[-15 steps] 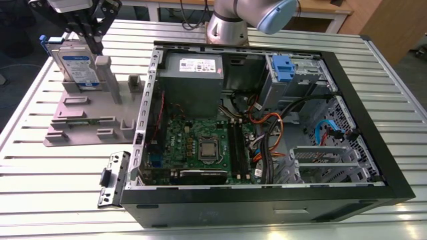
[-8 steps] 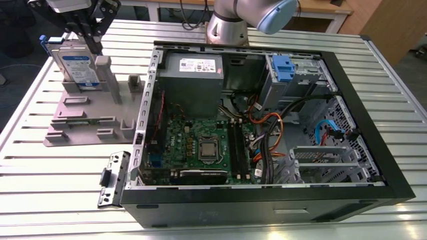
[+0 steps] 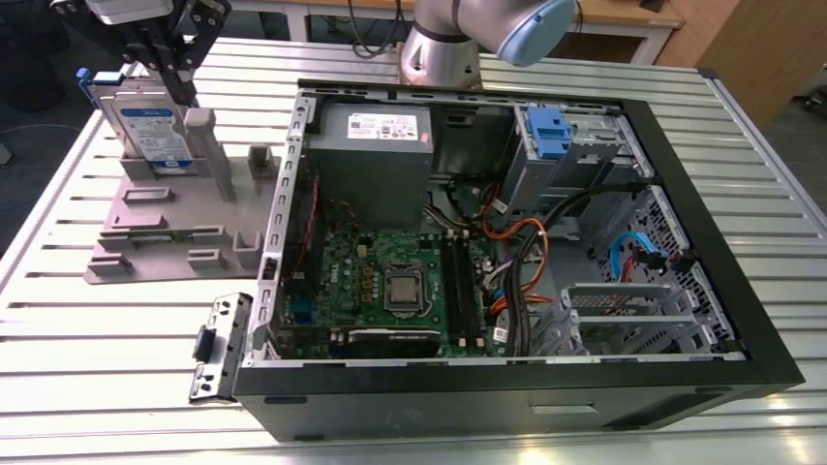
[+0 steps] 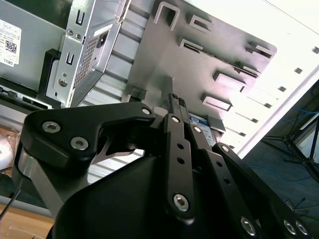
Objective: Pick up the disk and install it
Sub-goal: 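Reach for the disk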
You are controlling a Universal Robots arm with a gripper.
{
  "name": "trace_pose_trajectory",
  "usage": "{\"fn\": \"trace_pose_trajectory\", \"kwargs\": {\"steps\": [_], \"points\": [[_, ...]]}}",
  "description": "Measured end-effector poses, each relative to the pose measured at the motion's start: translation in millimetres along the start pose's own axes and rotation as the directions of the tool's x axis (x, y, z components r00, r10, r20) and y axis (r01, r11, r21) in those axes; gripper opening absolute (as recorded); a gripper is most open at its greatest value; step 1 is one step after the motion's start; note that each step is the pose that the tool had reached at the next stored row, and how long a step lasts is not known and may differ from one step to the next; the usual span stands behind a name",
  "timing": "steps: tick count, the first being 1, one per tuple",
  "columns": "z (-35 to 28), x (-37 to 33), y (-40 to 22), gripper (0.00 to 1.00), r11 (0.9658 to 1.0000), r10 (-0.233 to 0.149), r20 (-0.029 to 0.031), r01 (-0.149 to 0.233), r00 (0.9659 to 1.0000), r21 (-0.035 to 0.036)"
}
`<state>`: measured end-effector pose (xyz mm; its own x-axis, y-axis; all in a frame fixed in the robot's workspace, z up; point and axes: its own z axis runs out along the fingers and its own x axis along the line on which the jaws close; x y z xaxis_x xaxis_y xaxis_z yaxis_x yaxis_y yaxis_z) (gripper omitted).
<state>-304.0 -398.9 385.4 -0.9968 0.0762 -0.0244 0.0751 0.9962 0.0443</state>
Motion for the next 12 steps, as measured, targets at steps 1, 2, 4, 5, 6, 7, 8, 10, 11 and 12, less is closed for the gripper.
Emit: {"fn": "trace_pose_trajectory", "kwargs": {"steps": [1,2,4,5,6,7,8,10,11,12], "points": [[0.0,0.3,0.0,0.1,1.0,0.0,0.0001,0.0,1.0,-0.0001],[0.0,0.6,-0.1,0.1,1.0,0.0,0.0001,0.0,1.0,-0.0001],[0.0,1.2,-0.1,0.1,1.0,0.0,0.0001,0.0,1.0,0.0],[0.0,1.5,-0.1,0.1,1.0,0.0,0.0,0.0,1.0,0.0],[0.0,1.8,-0.1,0.1,1.0,0.0,0.0,0.0,1.0,0.0],[0.0,2.1,-0.2,0.1,1.0,0.0,0.0,0.0,1.0,-0.0001],[0.0,2.4,-0.2,0.1,1.0,0.0,0.0001,0.0,1.0,0.0],[-0.1,3.1,-0.2,0.1,1.0,0.0,0.0,0.0,1.0,0.0],[0.0,3.3,-0.3,0.1,1.0,0.0,0.0001,0.0,1.0,-0.0001],[0.0,3.6,-0.3,0.1,1.0,0.0,0.0001,0.0,1.0,-0.0001]]}}
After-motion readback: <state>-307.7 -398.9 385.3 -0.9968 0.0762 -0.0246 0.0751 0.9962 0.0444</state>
